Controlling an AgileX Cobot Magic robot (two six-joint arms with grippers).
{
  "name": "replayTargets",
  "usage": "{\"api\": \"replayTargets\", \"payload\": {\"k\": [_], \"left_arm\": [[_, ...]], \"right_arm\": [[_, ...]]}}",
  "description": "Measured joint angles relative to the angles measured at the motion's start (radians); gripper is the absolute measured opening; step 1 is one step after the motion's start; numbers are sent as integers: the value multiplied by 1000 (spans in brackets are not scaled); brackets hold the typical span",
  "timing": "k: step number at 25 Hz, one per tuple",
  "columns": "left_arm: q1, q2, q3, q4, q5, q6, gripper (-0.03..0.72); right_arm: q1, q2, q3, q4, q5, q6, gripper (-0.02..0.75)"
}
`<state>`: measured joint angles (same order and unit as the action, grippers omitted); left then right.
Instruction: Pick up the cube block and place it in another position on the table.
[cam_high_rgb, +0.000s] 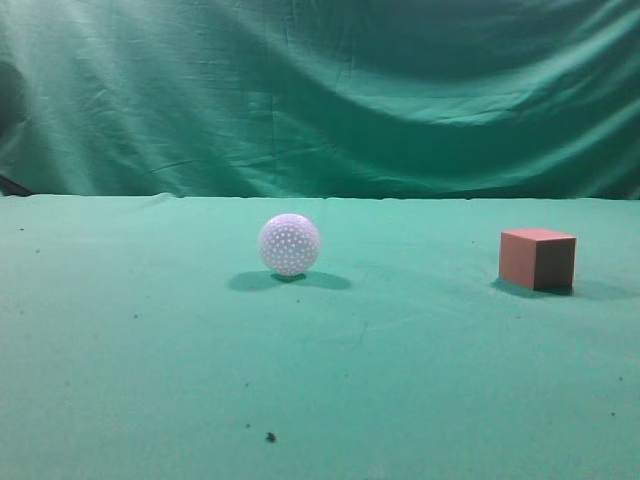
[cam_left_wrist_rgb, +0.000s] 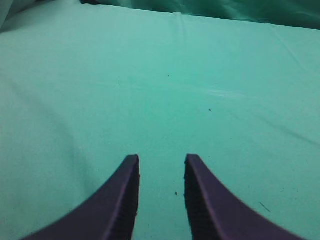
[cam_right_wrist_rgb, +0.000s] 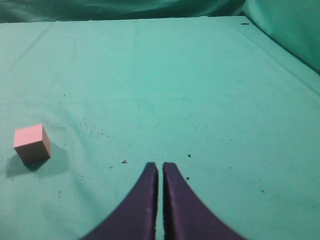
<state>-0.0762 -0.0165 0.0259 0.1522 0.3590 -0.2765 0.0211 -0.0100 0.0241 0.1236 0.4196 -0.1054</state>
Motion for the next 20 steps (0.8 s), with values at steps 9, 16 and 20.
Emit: {"api": "replayTargets", "payload": {"k": [9,16,20], "left_arm": [[0,0,0,0,0,0,262],[0,0,0,0,0,0,262],[0,0,0,0,0,0,262]], "right_arm": [[0,0,0,0,0,0,0],[0,0,0,-3,0,-4,0],[0,0,1,-14,-119,-26,0]]}}
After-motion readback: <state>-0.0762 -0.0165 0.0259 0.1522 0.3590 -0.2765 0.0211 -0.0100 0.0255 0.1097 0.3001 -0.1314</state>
